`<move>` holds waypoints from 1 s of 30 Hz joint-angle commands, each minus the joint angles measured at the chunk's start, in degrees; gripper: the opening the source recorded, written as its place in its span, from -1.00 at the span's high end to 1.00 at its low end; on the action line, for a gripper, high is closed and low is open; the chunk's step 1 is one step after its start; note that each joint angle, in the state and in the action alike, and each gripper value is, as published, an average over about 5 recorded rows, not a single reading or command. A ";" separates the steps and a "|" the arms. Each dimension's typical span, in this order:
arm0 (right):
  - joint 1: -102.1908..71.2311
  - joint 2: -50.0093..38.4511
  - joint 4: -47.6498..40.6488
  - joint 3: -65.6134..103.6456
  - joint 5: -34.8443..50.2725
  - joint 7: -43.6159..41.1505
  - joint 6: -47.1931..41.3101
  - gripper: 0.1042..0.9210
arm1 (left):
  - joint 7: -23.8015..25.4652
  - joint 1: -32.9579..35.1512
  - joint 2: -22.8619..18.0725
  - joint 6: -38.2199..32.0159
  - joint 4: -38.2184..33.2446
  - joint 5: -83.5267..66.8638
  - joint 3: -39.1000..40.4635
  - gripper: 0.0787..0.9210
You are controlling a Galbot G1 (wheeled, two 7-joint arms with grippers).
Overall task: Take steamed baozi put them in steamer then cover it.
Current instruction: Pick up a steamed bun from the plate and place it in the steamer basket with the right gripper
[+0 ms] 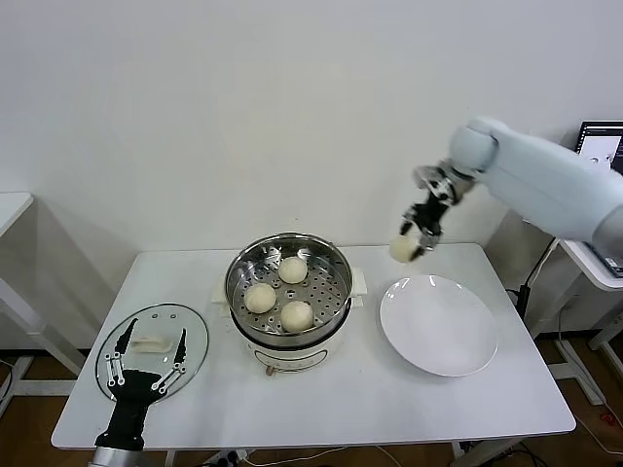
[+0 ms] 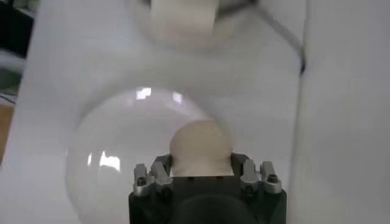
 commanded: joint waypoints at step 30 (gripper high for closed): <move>-2.51 19.69 0.71 -14.10 4.23 7.79 -7.58 -0.34 | -0.28 -0.87 -0.05 -0.64 0.97 -0.65 -0.30 -0.77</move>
